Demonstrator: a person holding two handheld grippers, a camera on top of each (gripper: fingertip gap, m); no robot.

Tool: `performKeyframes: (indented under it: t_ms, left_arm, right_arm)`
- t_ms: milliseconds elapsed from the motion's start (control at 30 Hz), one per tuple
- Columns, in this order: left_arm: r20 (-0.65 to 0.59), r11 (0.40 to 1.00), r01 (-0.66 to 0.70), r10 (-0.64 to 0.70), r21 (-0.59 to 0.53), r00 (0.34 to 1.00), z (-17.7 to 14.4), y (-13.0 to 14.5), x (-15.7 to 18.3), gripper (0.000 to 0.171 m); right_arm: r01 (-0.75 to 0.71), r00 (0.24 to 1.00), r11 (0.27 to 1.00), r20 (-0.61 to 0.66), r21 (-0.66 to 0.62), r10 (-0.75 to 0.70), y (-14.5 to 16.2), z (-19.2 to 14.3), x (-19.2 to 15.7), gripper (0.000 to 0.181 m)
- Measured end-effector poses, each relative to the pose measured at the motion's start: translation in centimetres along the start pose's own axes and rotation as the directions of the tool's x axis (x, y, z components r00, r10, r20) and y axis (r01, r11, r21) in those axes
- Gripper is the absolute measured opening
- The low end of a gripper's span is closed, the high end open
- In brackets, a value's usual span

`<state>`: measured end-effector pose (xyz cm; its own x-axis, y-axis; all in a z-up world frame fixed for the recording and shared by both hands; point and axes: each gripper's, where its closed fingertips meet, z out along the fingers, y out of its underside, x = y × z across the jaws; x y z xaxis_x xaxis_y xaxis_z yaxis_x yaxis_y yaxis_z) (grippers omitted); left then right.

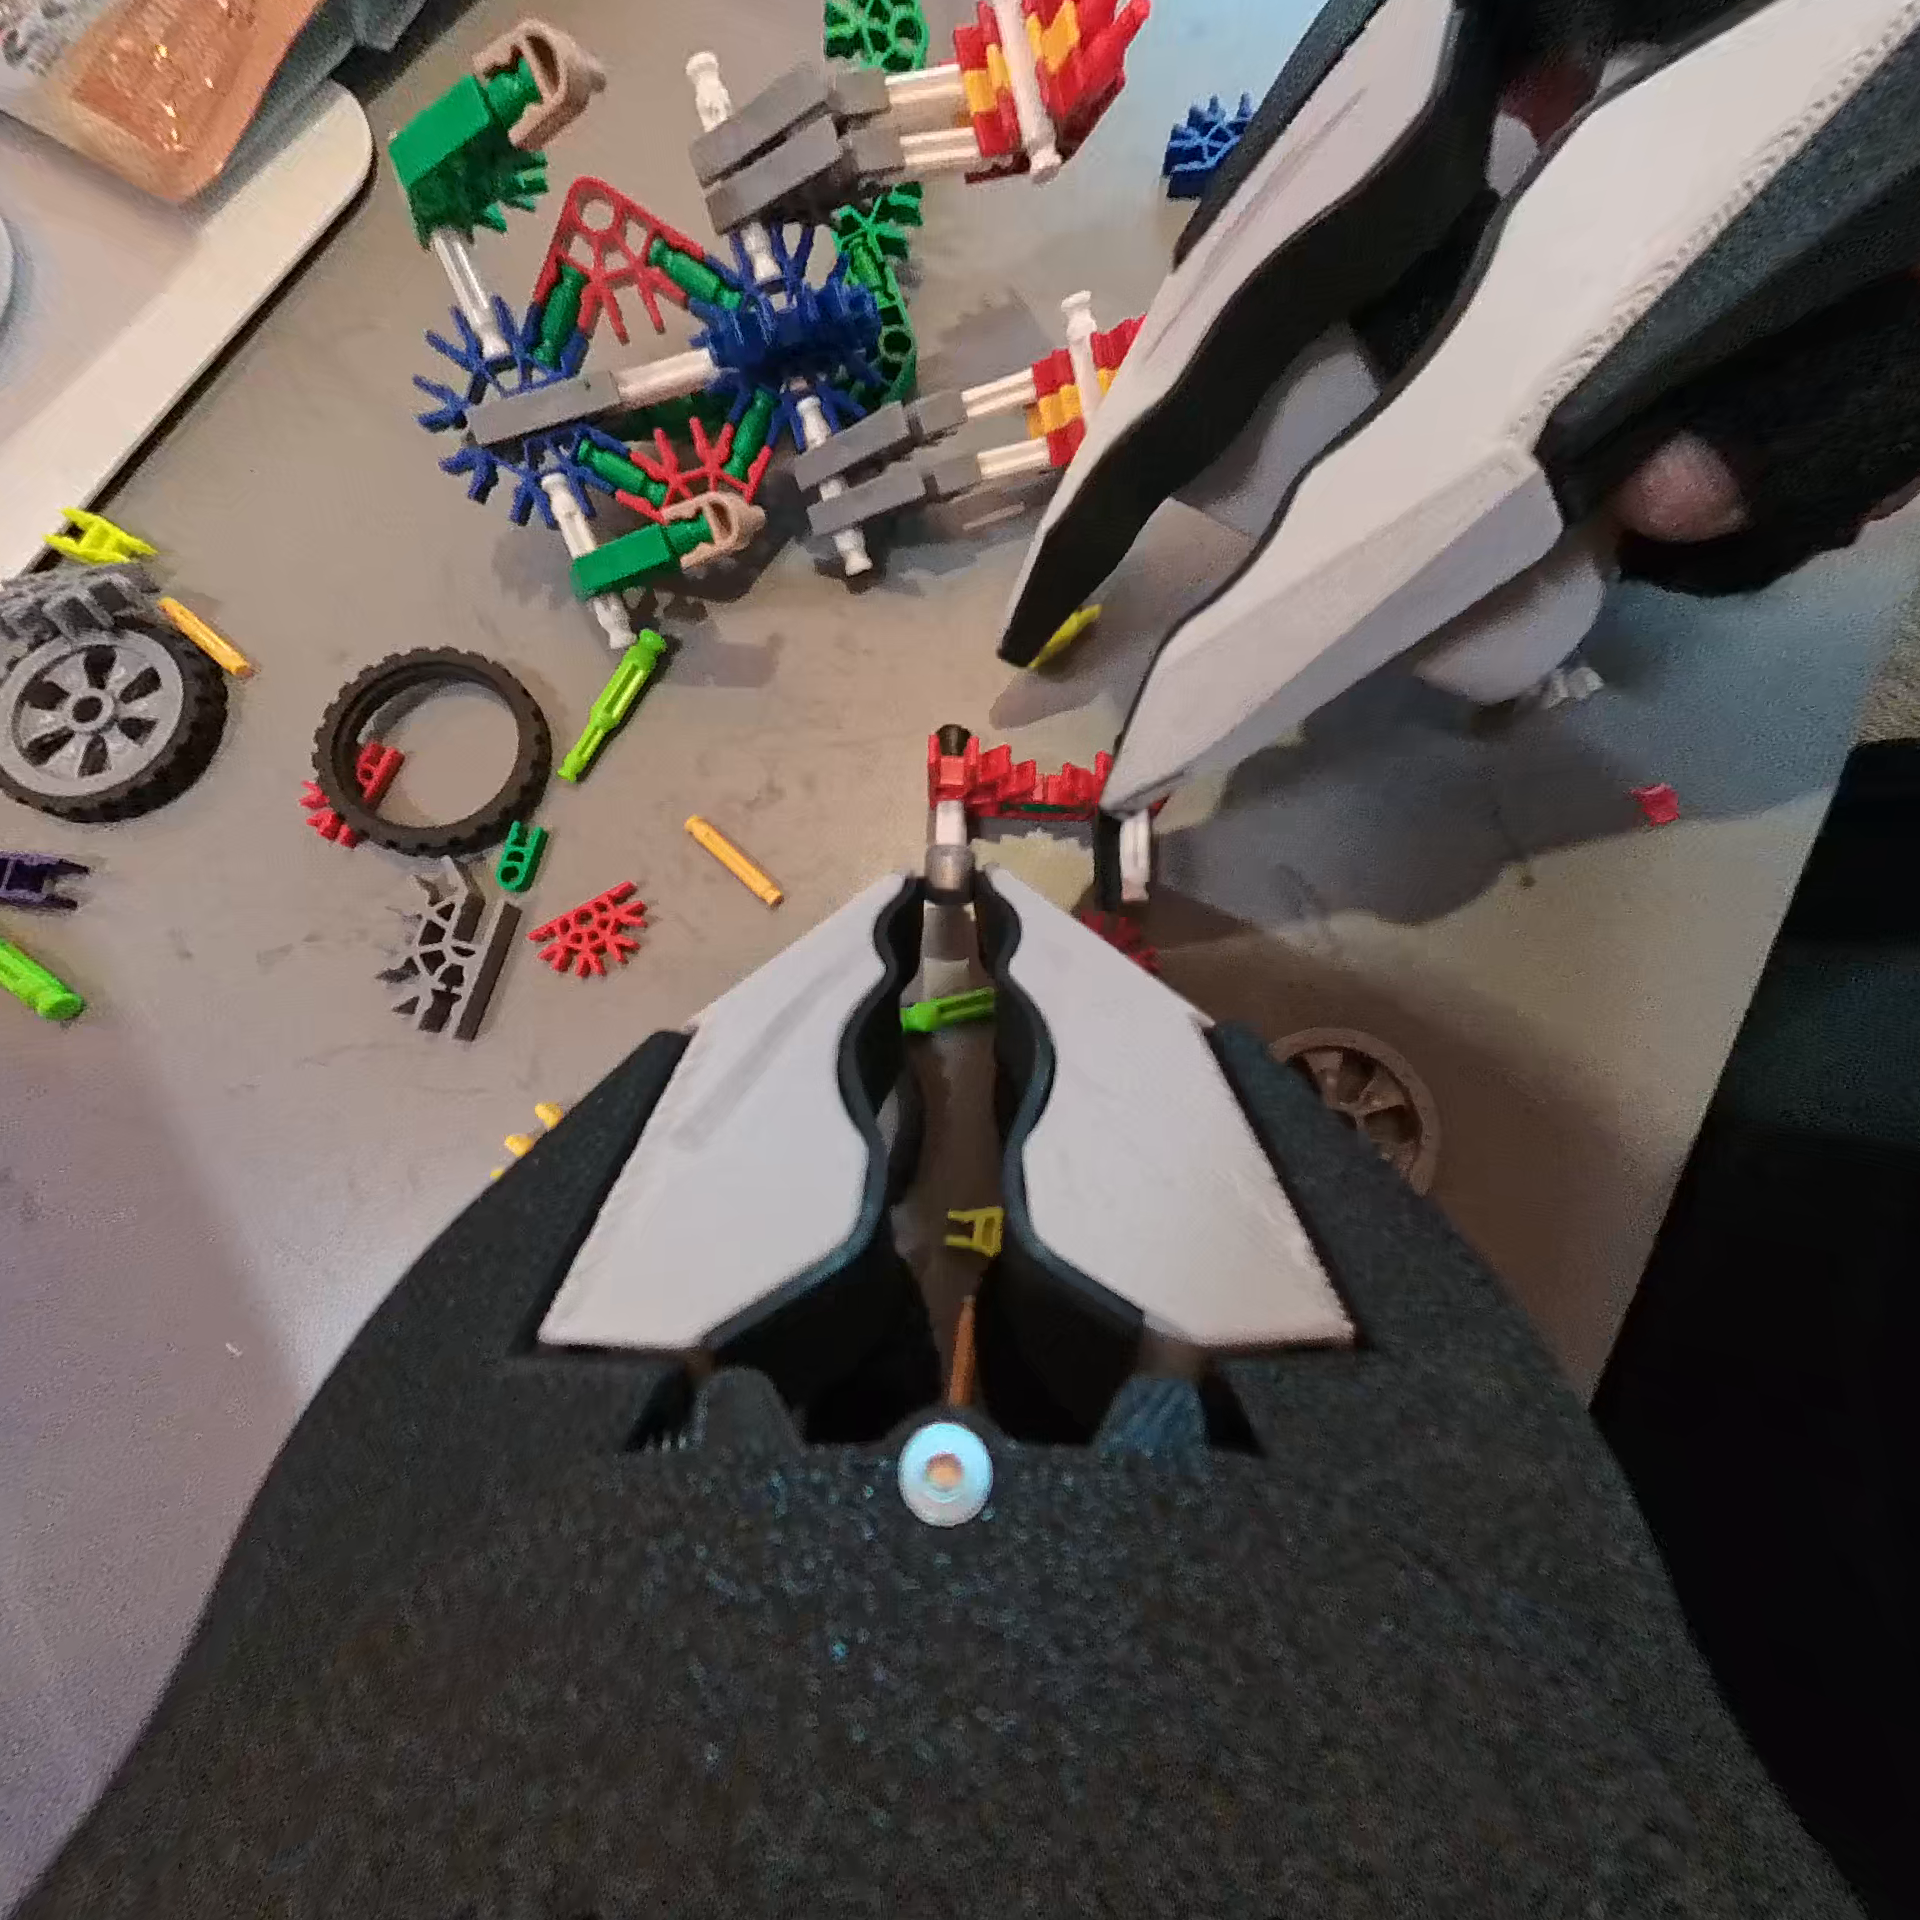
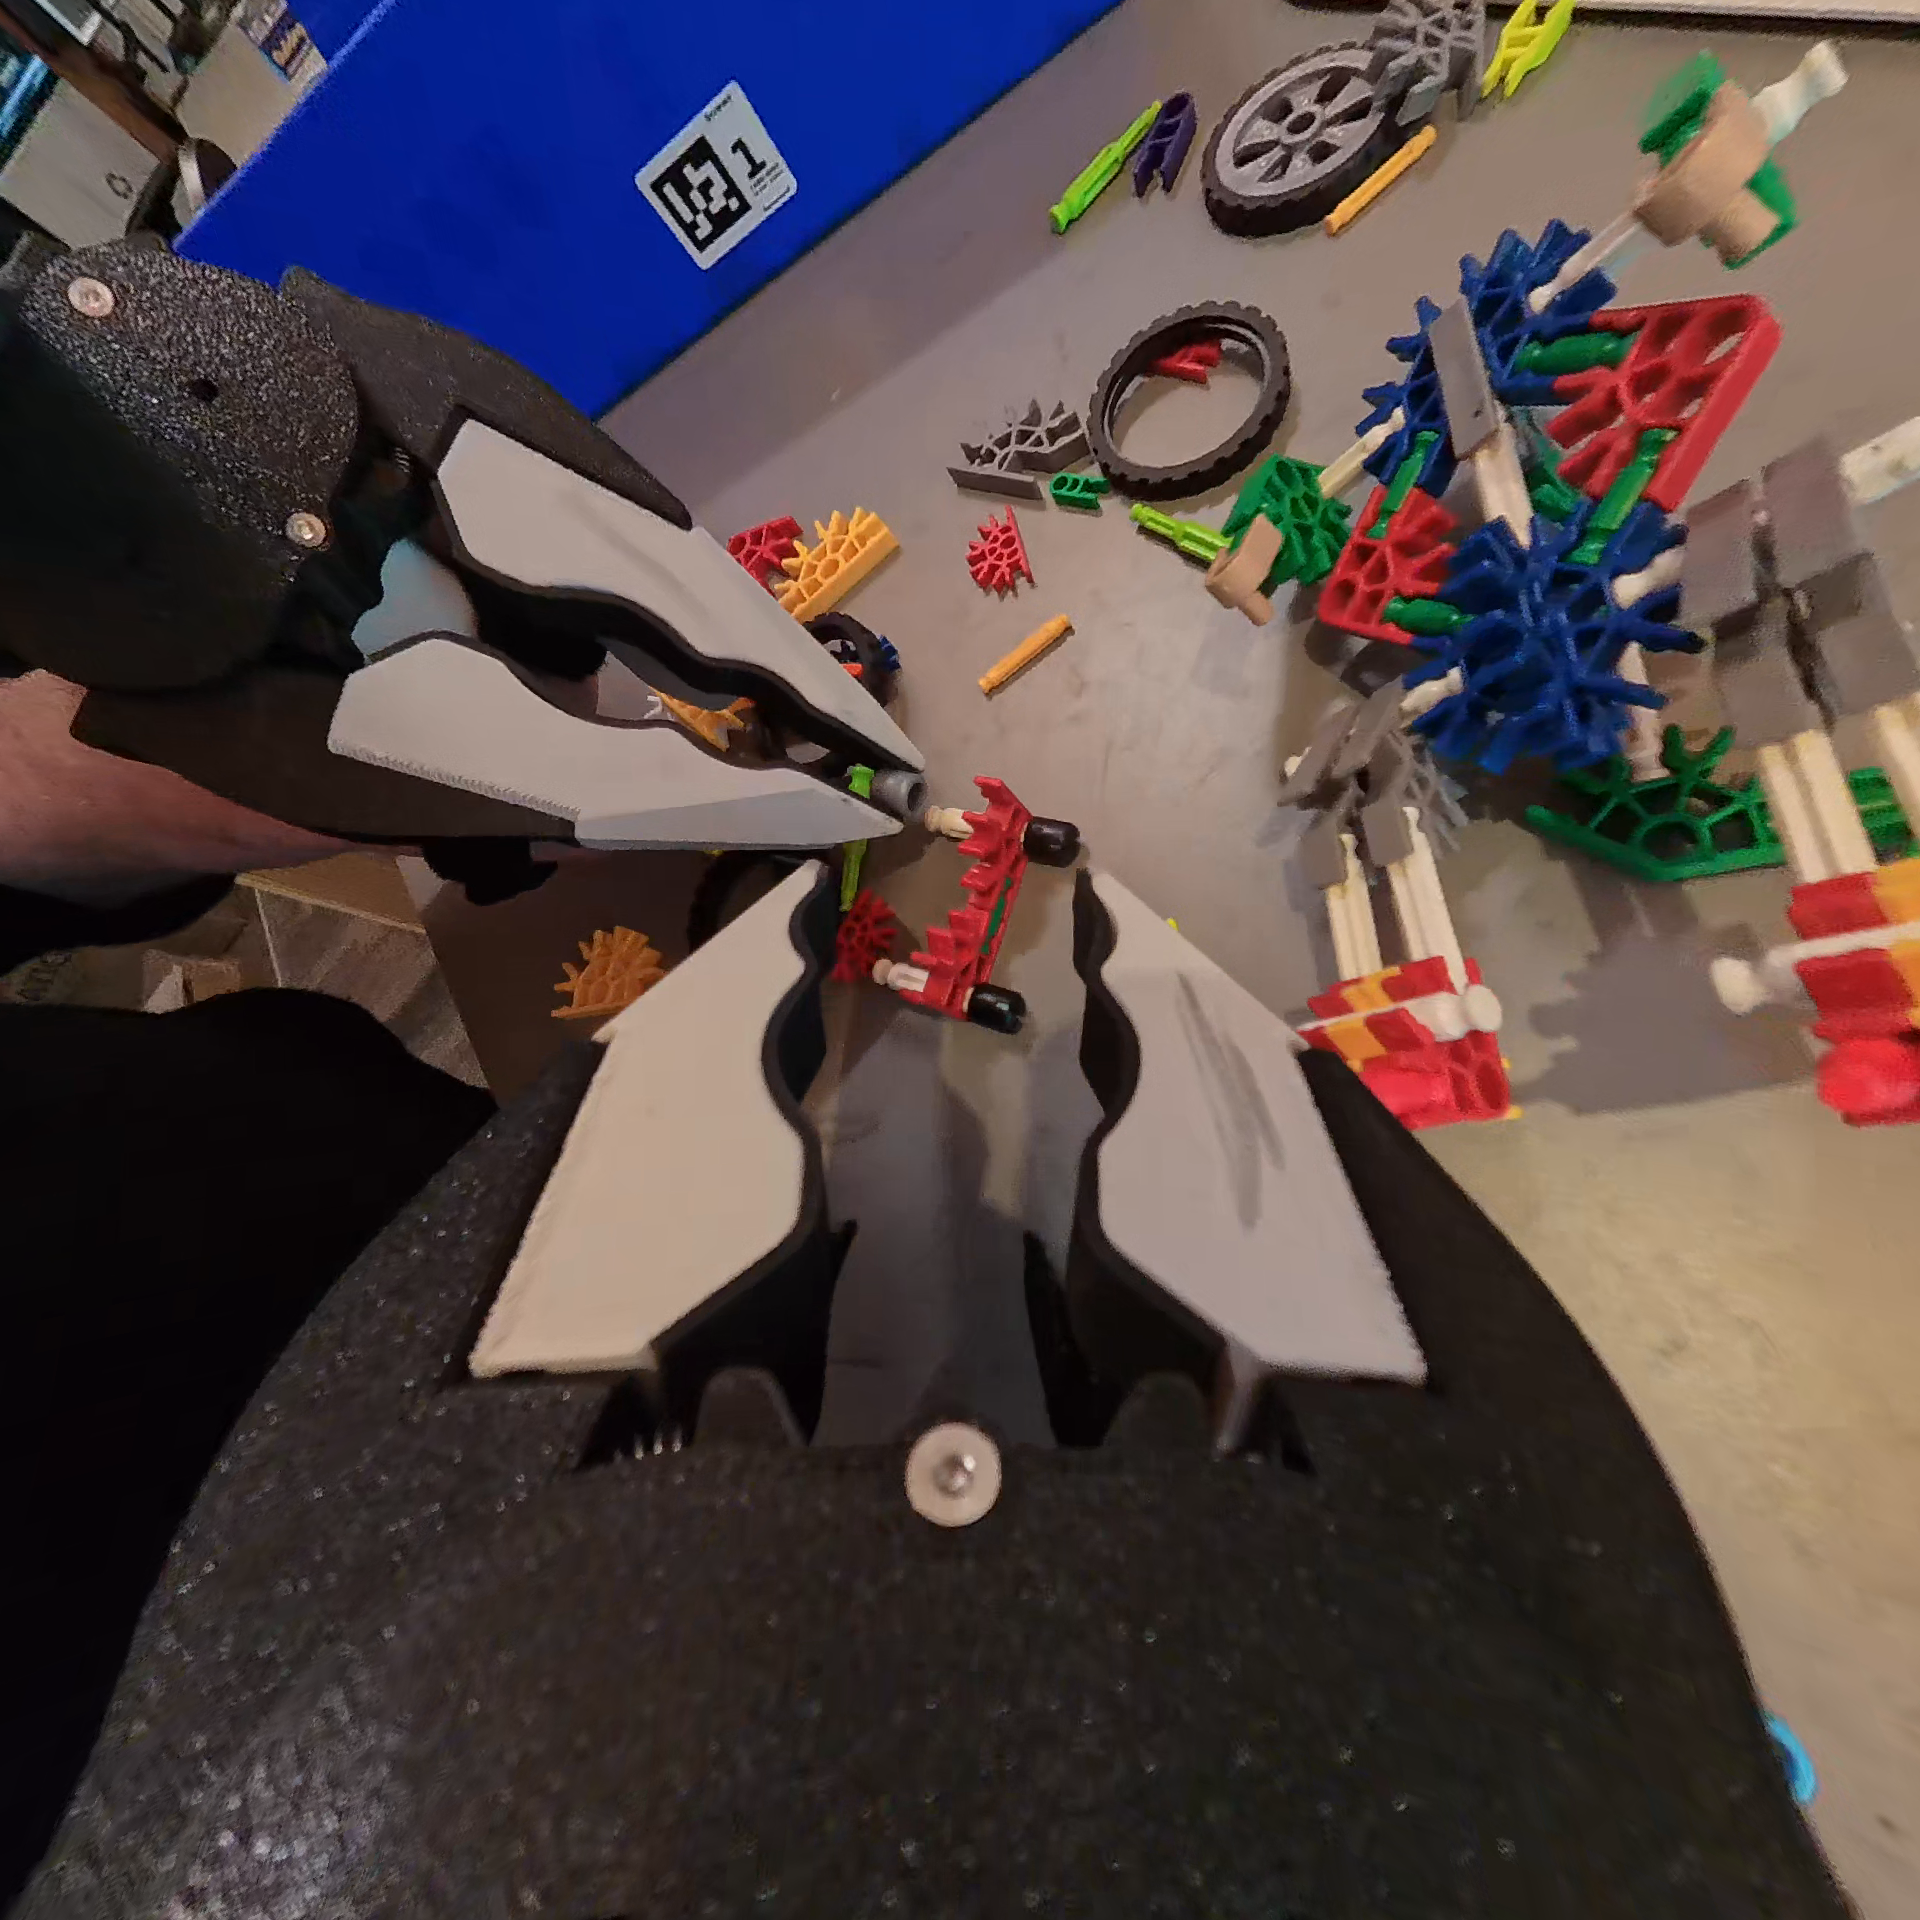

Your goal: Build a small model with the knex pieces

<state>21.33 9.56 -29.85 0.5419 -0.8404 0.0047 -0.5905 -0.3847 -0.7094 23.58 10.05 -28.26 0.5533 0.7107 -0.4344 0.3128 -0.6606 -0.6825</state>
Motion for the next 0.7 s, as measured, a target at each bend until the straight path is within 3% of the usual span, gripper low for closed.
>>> performKeyframes:
  t_ms: [267,700]
  left_arm:
    - [0.002,0.997,0.016,-0.016,-0.076,1.000,0.4,1.4,0.1,0.007]
    - [0.021,0.997,0.004,-0.002,-0.075,1.000,0.8,1.1,0.1,0.007]
  right_arm:
    - [0.047,0.999,0.998,0.007,-0.035,-0.047,0.3,0.9,-0.1,0.046]
    - [0.064,0.997,0.996,0.053,-0.061,-0.061,0.7,1.8,-0.8,0.045]
